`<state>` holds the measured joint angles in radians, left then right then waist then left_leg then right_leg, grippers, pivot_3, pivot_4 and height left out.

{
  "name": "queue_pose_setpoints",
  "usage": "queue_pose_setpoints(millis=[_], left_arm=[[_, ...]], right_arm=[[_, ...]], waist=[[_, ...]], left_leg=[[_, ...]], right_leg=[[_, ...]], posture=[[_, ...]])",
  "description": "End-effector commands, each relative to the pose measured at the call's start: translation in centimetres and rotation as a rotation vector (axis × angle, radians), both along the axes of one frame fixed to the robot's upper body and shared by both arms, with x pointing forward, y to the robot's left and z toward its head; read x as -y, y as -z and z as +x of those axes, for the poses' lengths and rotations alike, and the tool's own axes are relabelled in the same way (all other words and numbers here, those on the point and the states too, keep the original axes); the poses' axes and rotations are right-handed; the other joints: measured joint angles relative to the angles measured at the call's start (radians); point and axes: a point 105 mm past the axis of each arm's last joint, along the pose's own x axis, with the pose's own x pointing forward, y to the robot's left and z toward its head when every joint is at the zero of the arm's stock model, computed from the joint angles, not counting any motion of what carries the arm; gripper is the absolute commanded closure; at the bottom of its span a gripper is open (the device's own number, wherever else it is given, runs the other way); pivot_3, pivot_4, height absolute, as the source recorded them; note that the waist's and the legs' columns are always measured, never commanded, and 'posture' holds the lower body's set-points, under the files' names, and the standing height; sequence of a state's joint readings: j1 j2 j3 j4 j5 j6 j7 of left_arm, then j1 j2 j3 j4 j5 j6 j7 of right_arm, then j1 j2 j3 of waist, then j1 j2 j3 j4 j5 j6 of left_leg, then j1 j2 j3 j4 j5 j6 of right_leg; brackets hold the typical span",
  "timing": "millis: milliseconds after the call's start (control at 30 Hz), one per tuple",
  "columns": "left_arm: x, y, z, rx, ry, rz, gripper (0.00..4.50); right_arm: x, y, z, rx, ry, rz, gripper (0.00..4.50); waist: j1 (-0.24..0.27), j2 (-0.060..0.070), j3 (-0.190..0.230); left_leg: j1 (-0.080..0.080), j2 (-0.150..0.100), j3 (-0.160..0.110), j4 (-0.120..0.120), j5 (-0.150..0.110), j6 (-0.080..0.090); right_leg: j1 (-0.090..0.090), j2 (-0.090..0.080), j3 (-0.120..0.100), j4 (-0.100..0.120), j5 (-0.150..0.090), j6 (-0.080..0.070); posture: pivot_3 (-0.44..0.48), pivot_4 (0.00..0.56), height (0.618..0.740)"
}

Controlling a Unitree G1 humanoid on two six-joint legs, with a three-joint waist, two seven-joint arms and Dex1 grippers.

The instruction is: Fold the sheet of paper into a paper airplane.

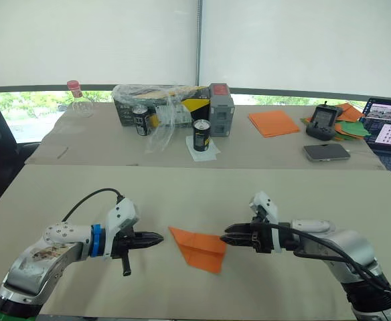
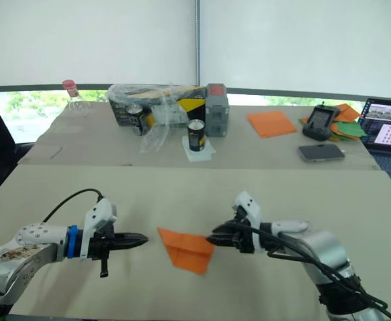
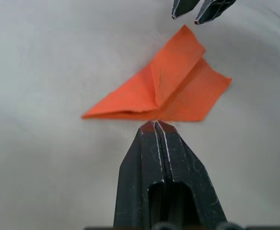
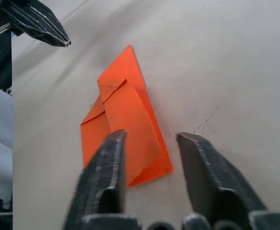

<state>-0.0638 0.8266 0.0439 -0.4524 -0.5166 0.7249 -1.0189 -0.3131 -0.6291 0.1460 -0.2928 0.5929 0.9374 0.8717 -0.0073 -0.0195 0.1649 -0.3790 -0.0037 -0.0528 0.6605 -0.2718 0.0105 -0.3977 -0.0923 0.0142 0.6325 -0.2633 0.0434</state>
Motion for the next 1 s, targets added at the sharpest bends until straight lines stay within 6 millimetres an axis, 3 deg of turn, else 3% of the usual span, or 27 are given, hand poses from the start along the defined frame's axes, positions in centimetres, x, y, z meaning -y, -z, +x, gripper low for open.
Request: queue_pose_setpoints(millis=[33,233,500,700,867,1000], left_arm=[[0.5,-0.3,-0.2,0.047,0.001,0.025,4.5],[1.0,0.1,-0.5,0.05,-0.004,0.041,4.5],[1.1,-0.6,-0.1,0.084,0.013,0.029,4.5],[1.6,-1.1,0.0,0.068,0.017,-0.041,4.5],[1.2,-1.5,-0.4,0.026,0.017,-0.079,4.5],[1.0,-1.9,-0.5,0.024,0.016,-0.091,4.5]], right_arm=[[-1.0,-0.3,-0.5,-0.041,-0.049,0.058,1.86],[-2.4,0.4,-0.7,-0.074,-0.049,0.098,1.86],[-2.6,-0.5,-1.7,-0.106,-0.077,0.15,4.43],[-2.0,-3.1,0.0,0.081,-0.099,0.147,4.47],[-1.7,-7.7,1.9,0.4,-0.158,0.15,4.47],[-1.5,-8.7,3.1,0.6,-0.181,0.076,4.47]], waist=[[-0.001,0.0,0.0],[-0.006,0.0,0.0],[-0.005,0.0,0.0],[-0.009,0.0,0.0],[-0.01,0.0,0.0],[-0.007,0.0,0.0]], left_leg=[[-0.002,0.0,0.0,0.0,0.001,-0.001],[-0.005,0.0,0.0,0.001,0.002,-0.003],[-0.004,-0.001,0.001,0.001,0.003,-0.004],[-0.004,-0.001,0.001,0.002,0.003,-0.004],[-0.003,-0.001,0.001,0.002,0.003,-0.004],[-0.003,-0.001,0.001,0.002,0.003,-0.004]], right_leg=[[-0.002,0.0,0.0,0.001,0.0,0.0],[-0.008,0.001,0.001,0.009,0.0,0.0],[-0.008,0.001,0.001,0.01,0.001,-0.001],[-0.008,0.002,0.001,0.011,0.001,-0.001],[-0.008,0.002,0.001,0.012,0.001,-0.001],[-0.008,0.002,0.001,0.012,0.001,-0.001]], posture=[[0.0,0.15,0.74],[0.0,0.15,0.74],[0.0,0.15,0.74],[0.0,0.15,0.74],[0.0,0.15,0.74],[0.0,0.15,0.74]])
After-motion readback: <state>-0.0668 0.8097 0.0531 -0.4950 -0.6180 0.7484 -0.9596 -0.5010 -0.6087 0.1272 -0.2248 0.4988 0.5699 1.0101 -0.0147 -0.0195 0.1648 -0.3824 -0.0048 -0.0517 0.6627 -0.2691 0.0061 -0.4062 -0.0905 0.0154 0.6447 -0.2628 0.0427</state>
